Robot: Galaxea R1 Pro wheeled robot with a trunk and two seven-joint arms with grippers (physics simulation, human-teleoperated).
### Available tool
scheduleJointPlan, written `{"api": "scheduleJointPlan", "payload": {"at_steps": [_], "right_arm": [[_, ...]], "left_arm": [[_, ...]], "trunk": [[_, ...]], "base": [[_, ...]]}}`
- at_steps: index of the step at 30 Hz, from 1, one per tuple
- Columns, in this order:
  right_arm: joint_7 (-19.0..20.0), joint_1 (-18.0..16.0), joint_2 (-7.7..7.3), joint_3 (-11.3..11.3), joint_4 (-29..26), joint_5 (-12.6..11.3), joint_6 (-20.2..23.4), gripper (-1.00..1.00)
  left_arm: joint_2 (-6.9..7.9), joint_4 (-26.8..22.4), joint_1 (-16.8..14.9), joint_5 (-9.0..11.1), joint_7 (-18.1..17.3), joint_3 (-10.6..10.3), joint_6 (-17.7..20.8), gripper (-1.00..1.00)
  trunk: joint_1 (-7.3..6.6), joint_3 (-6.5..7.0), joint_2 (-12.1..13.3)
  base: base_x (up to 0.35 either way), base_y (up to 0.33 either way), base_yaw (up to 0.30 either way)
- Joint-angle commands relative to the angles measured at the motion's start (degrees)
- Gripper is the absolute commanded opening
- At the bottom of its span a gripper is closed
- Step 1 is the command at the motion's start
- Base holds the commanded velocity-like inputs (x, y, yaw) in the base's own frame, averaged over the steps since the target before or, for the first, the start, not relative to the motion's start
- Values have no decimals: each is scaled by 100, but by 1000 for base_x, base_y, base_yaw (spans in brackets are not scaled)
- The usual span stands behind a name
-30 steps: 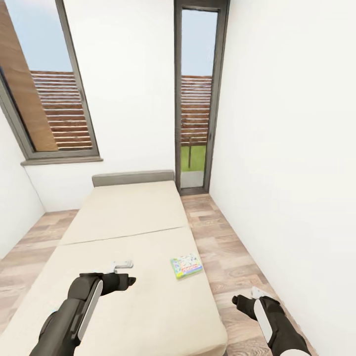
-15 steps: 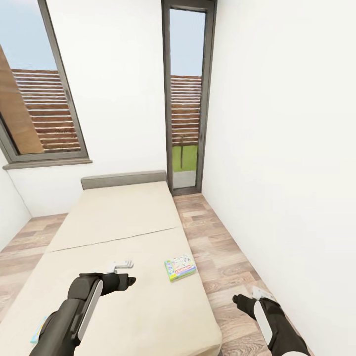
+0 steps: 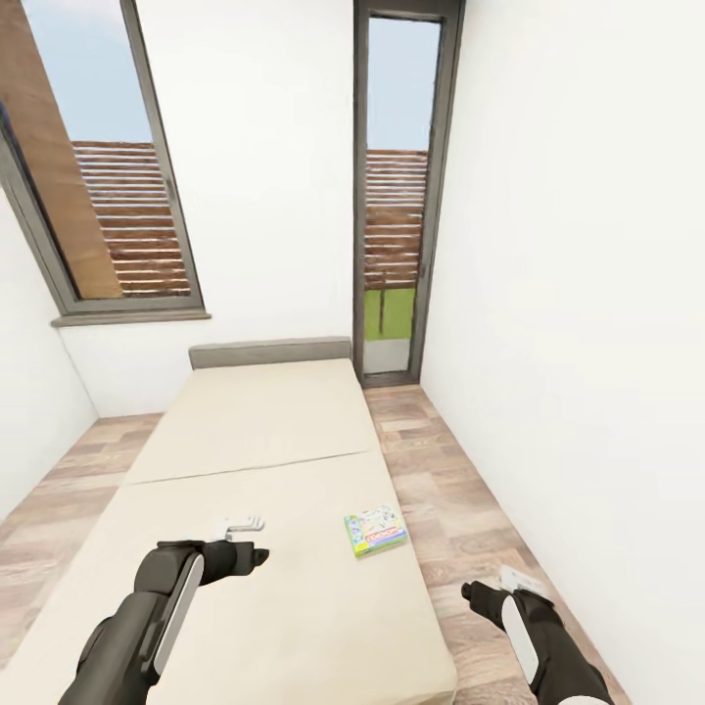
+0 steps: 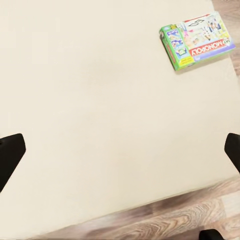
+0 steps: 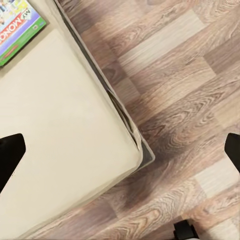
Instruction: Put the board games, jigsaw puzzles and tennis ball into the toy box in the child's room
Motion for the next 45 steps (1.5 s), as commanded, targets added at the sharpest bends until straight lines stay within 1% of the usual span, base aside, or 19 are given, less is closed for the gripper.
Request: {"api": "scheduleJointPlan", "payload": {"at_steps": [1,10,17,28,45], "right_arm": [[-35,-4,4,-12,-12,-51,24,100],[-35,-4,1,-11,-12,-47,22,100],[-32,-1,1,-10,-12,-58,22,100],[-27,2,0,-10,-14,-51,6,100],[-27,3,0,-10,-13,-70,-3,100]], "left_arm": [[0,-3,-6,-4,-22,5,26,100],[0,-3,-6,-4,-19,6,22,100],[-5,-3,-6,-4,-11,0,18,100],[-9,0,-6,-12,-12,-1,3,100],[-8,5,-6,-21,-1,-1,0,100]], "trunk": [[4,-14,-14],[4,-14,-14],[4,-15,-14],[4,-15,-14],[4,-15,-14]], "base": [[0,0,271],[12,0,278],[130,0,228],[85,0,39],[165,-25,2]]}}
